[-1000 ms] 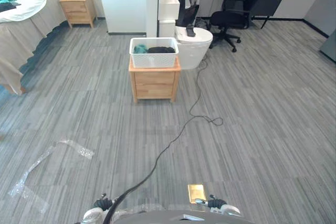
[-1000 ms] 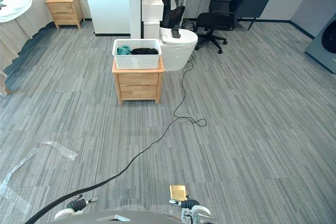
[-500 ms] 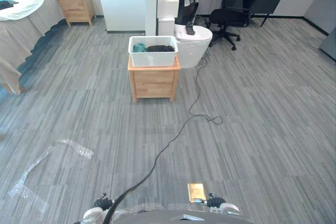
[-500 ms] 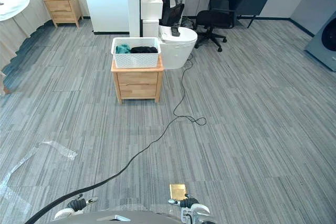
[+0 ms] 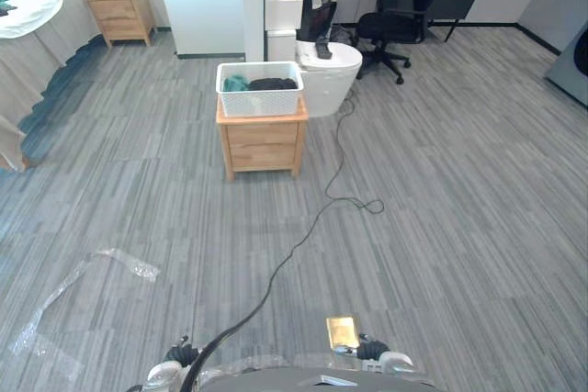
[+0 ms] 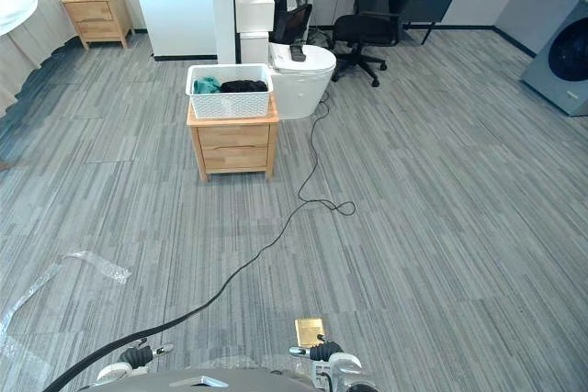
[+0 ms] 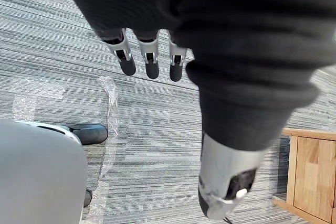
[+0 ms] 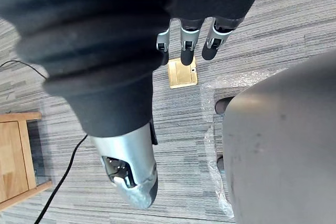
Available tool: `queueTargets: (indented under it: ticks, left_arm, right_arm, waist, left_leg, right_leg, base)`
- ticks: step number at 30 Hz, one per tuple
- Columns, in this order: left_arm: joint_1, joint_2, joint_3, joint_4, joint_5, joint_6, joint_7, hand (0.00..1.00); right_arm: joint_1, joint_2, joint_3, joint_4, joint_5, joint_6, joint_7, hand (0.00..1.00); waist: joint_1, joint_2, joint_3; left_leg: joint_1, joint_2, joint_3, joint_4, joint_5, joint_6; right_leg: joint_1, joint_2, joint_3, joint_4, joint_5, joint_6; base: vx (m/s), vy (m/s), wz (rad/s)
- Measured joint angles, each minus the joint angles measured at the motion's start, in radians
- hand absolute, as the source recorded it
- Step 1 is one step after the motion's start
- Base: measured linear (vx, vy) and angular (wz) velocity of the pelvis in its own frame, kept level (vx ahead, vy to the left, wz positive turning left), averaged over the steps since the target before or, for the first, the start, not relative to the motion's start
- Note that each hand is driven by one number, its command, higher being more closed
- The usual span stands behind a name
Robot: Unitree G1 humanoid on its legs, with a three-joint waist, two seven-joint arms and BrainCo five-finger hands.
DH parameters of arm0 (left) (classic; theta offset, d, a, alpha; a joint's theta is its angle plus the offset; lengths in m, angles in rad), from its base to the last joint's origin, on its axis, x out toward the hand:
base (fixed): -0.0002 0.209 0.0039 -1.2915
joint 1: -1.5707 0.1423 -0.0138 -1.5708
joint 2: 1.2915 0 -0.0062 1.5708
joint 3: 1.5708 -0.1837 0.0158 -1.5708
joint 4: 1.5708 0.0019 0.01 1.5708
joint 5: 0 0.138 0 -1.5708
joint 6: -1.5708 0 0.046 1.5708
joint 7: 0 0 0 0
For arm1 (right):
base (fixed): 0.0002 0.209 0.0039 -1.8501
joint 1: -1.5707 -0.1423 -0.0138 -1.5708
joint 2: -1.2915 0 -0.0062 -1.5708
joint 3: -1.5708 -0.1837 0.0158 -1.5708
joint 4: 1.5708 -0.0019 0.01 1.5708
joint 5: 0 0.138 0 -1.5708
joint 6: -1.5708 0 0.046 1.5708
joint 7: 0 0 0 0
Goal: Pick up the laundry basket with both hands and put the clothes into the washing machine.
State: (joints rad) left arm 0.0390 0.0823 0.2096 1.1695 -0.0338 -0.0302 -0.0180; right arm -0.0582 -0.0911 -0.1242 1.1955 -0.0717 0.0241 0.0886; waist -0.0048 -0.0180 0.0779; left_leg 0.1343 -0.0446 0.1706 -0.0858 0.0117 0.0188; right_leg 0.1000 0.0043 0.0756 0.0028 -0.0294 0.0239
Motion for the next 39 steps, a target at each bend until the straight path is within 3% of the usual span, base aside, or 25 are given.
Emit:
queueTargets:
  ticks: [2, 3, 6, 7, 8, 10, 12, 14, 16, 18, 20, 21, 22, 23, 24, 25, 26, 27, 29, 31, 32, 34, 35, 38, 39]
  left_arm:
    - [-0.006, 0.01, -0.019, 0.0, 0.0, 0.0, 0.0, 0.0]
    - [-0.007, 0.01, -0.021, -0.001, 0.0, 0.0, 0.0, 0.0]
    - [-0.011, 0.014, -0.046, -0.019, -0.001, 0.0, 0.005, 0.0]
    - [-0.016, 0.014, -0.058, -0.021, 0.0, -0.001, 0.01, 0.0]
    - [-0.022, 0.009, -0.06, -0.022, -0.001, -0.001, 0.012, 0.0]
    - [-0.04, 0.01, -0.053, -0.042, 0.001, 0.0, 0.015, 0.0]
    - [-0.048, 0.02, -0.057, -0.05, 0.022, -0.001, 0.018, 0.0]
    - [-0.05, 0.019, -0.067, -0.048, 0.053, -0.001, 0.019, 0.0]
    - [-0.056, 0.018, -0.093, -0.046, 0.074, -0.001, 0.019, 0.0]
    - [-0.06, 0.014, -0.108, -0.046, 0.077, -0.001, 0.019, 0.0]
    - [-0.068, 0.011, -0.106, -0.038, 0.079, 0.0, 0.018, 0.0]
    - [-0.065, 0.012, -0.1, -0.039, 0.08, 0.0, 0.018, 0.0]
    - [-0.051, 0.008, -0.08, -0.038, 0.086, 0.0, 0.017, 0.0]
    - [-0.043, 0.005, -0.066, -0.037, 0.088, 0.001, 0.017, 0.0]
    - [-0.051, -0.002, -0.02, -0.047, 0.088, 0.002, 0.016, 0.0]
    - [-0.053, -0.007, 0.007, -0.055, 0.077, 0.003, 0.018, 0.0]
    - [-0.057, -0.013, 0.019, -0.067, 0.076, 0.004, 0.014, 0.0]
    - [-0.062, -0.016, 0.023, -0.082, 0.077, 0.006, 0.015, 0.0]
    - [-0.064, -0.014, 0.023, -0.104, 0.078, 0.005, 0.018, 0.0]
    - [-0.064, -0.014, 0.023, -0.133, 0.076, -0.006, 0.023, 0.0]
    - [-0.063, -0.012, 0.023, -0.136, 0.075, -0.011, 0.031, 0.0]
    - [-0.048, -0.008, 0.026, -0.129, 0.074, -0.01, 0.039, 0.0]
    - [-0.034, -0.011, 0.03, -0.128, 0.072, -0.01, 0.042, 0.0]
    - [-0.011, -0.019, 0.034, -0.126, 0.074, -0.011, 0.058, 0.0]
    - [0.003, -0.006, 0.028, -0.112, 0.076, -0.01, 0.058, 0.0]
  right_arm:
    - [-0.006, 0.0, 0.005, 0.001, -0.013, 0.0, 0.001, 0.0]
    - [-0.007, 0.0, 0.004, 0.001, -0.013, 0.0, 0.001, 0.0]
    - [-0.015, 0.001, -0.012, -0.002, -0.009, -0.001, 0.001, 0.0]
    - [-0.014, 0.005, -0.043, -0.006, -0.006, -0.004, 0.0, 0.0]
    - [-0.014, 0.005, -0.056, -0.013, -0.005, -0.006, -0.001, 0.0]
    - [-0.016, 0.021, -0.09, -0.054, 0.018, -0.021, -0.002, 0.0]
    - [-0.029, 0.022, -0.126, -0.044, 0.037, -0.024, -0.003, 0.0]
    - [-0.029, 0.024, -0.173, -0.041, 0.047, -0.028, -0.003, 0.0]
    - [-0.029, 0.025, -0.226, -0.038, 0.05, -0.028, -0.003, 0.0]
    - [-0.027, 0.018, -0.279, -0.026, 0.045, -0.02, -0.005, 0.0]
    - [-0.035, 0.012, -0.321, -0.019, 0.038, -0.017, -0.006, 0.0]
    - [-0.027, 0.008, -0.342, -0.009, 0.035, -0.015, -0.005, 0.0]
    - [-0.021, -0.012, -0.354, -0.009, 0.034, -0.006, -0.006, 0.0]
    - [-0.019, -0.017, -0.351, -0.008, 0.032, -0.004, -0.006, 0.0]
    - [-0.022, -0.019, -0.351, -0.004, 0.026, 0.002, -0.009, 0.0]
    - [-0.028, -0.018, -0.349, -0.005, 0.026, 0.002, -0.01, 0.0]
    - [-0.039, -0.025, -0.34, -0.012, 0.027, 0.002, -0.012, 0.0]
    - [-0.073, -0.027, -0.3, -0.011, 0.029, 0.007, -0.015, 0.0]
    - [-0.111, -0.012, -0.226, -0.044, 0.031, 0.005, -0.026, 0.0]
    - [-0.15, 0.003, -0.168, -0.062, 0.036, -0.003, -0.044, 0.0]
    - [-0.189, 0.003, -0.137, -0.063, 0.039, -0.005, -0.046, 0.0]
    - [-0.212, 0.013, -0.13, -0.081, 0.048, -0.015, -0.046, 0.0]
    - [-0.202, 0.02, -0.119, -0.09, 0.058, -0.03, -0.046, 0.0]
    - [-0.108, 0.004, -0.085, -0.116, 0.069, -0.039, -0.048, 0.0]
    - [-0.058, 0.007, -0.079, -0.101, 0.069, -0.038, -0.047, 0.0]
  waist:
    - [0.003, 0.011, 0.013]
    - [0.004, 0.003, 0.009]
    - [0.003, -0.008, 0.024]
    - [-0.001, -0.013, 0.032]
    - [0.0, -0.011, 0.041]
    - [0.011, -0.011, 0.074]
    - [0.018, -0.02, 0.096]
    - [0.011, -0.016, 0.096]
    - [0.0, -0.016, 0.098]
    - [-0.008, -0.022, 0.101]
    - [-0.016, -0.032, 0.113]
    - [-0.028, -0.024, 0.111]
    - [-0.044, 0.02, 0.101]
    - [-0.048, 0.026, 0.096]
    - [-0.036, 0.03, 0.1]
    - [-0.026, 0.036, 0.104]
    - [0.003, 0.054, 0.115]
    - [0.024, 0.063, 0.125]
    - [0.035, 0.05, 0.143]
    - [0.061, 0.037, 0.148]
    - [0.071, 0.034, 0.149]
    - [0.08, 0.033, 0.151]
    - [0.077, 0.038, 0.148]
    - [0.076, 0.051, 0.12]
    - [0.079, 0.035, 0.083]
  left_leg:
    - [-0.002, 0.0, 0.008, 0.001, -0.005, 0.0]
    - [-0.006, -0.001, 0.008, 0.001, -0.008, 0.002]
    - [-0.028, -0.019, -0.023, 0.006, -0.016, 0.017]
    - [-0.024, -0.029, -0.05, 0.001, -0.027, 0.033]
    - [-0.016, -0.029, -0.06, 0.001, -0.027, 0.035]
    - [-0.008, -0.016, -0.059, 0.038, -0.04, 0.042]
    - [0.018, 0.002, -0.06, 0.071, -0.079, 0.036]
    - [0.028, 0.029, -0.057, 0.07, -0.105, 0.022]
    - [0.045, 0.049, -0.058, 0.069, -0.13, 0.005]
    - [0.063, 0.054, -0.063, 0.069, -0.172, -0.024]
    - [0.091, 0.06, -0.084, 0.094, -0.231, -0.053]
    - [0.096, 0.089, -0.105, 0.135, -0.291, -0.064]
    - [0.106, 0.162, -0.122, 0.197, -0.331, -0.093]
    - [0.09, 0.189, -0.138, 0.274, -0.351, -0.093]
    - [-0.037, 0.234, -0.143, 0.574, -0.335, -0.082]
    - [-0.129, 0.258, -0.15, 0.775, -0.26, -0.059]
    - [-0.235, 0.287, -0.175, 1.01, -0.196, -0.068]
    - [-0.295, 0.286, -0.179, 1.174, -0.196, -0.078]
    - [-0.351, 0.245, -0.158, 1.272, -0.207, -0.091]
    - [-0.433, 0.212, -0.077, 1.205, -0.213, -0.082]
    - [-0.48, 0.193, -0.037, 1.064, -0.218, -0.074]
    - [-0.474, 0.184, 0.013, 0.681, -0.203, -0.078]
    - [-0.452, 0.185, 0.026, 0.419, -0.146, -0.071]
    - [-0.458, 0.198, 0.014, 0.253, -0.062, -0.058]
    - [-0.458, 0.171, -0.001, 0.281, 0.082, -0.043]
  right_leg:
    - [-0.016, 0.001, 0.008, 0.017, -0.004, 0.003]
    - [-0.022, 0.001, 0.008, 0.026, -0.009, 0.003]
    - [-0.083, -0.018, -0.023, 0.152, -0.084, 0.03]
    - [-0.113, -0.04, -0.06, 0.255, -0.126, 0.082]
    - [-0.146, -0.044, -0.078, 0.338, -0.134, 0.086]
    - [-0.339, -0.066, -0.116, 0.734, -0.133, 0.055]
    - [-0.395, -0.089, -0.145, 0.802, -0.169, 0.055]
    - [-0.419, -0.107, -0.201, 0.641, -0.159, 0.055]
    - [-0.42, -0.112, -0.241, 0.386, -0.085, 0.056]
    - [-0.41, -0.125, -0.266, 0.104, 0.04, 0.074]
    - [-0.415, -0.141, -0.265, 0.062, 0.067, 0.067]
    - [-0.417, -0.137, -0.254, 0.131, 0.061, 0.041]
    - [-0.411, -0.087, -0.276, 0.211, 0.079, 0.013]
    - [-0.4, -0.063, -0.284, 0.237, 0.087, 0.011]
    - [-0.391, -0.033, -0.292, 0.287, 0.049, -0.007]
    - [-0.365, -0.014, -0.303, 0.287, 0.032, -0.016]
    - [-0.317, 0.014, -0.303, 0.283, 0.027, -0.016]
    - [-0.248, 0.046, -0.277, 0.271, 0.013, -0.037]
    - [-0.112, 0.058, -0.235, 0.217, -0.005, -0.059]
    - [-0.017, 0.053, -0.159, 0.166, -0.015, -0.071]
    - [0.023, 0.042, -0.11, 0.144, -0.034, -0.064]
    - [0.084, 0.016, -0.065, 0.109, -0.073, -0.008]
    - [0.134, 0.006, -0.049, 0.089, -0.116, 0.018]
    - [0.225, 0.0, -0.02, 0.111, -0.221, 0.052]
    - [0.218, -0.025, 0.0, 0.182, -0.25, 0.067]
  base:
    - [-0.04, -0.03, -0.15]
    - [-0.04, -0.033, -0.02]
    - [-0.02, -0.03, 0.32]
    - [0.01, -0.03, 0.71]
    - [0.03, -0.025, 0.72]
    - [0.07, -0.028, 0.5]
    - [0.09, -0.029, 0.13]
    - [0.18, -0.023, -0.14]
    - [0.32, -0.069, -0.12]
    - [0.43, -0.145, -0.06]
    - [0.55, -0.238, 0.24]
    - [0.62, -0.328, 0.73]
    - [0.68, -0.342, 0.83]
    - [0.69, -0.404, 0.65]
    - [0.71, -0.438, 0.29]
    - [0.7, -0.443, -0.03]
    - [0.7, -0.395, -0.44]
    - [0.8, -0.383, -0.65]
    - [0.69, -0.306, -0.6]
    - [0.5, -0.111, -0.84]
    - [0.77, -0.051, -1.15]
    - [0.6, 0.023, -0.99]
    - [0.33, 0.06, -0.59]
    - [0.59, 0.261, -0.39]
    - [0.64, 0.352, -0.25]
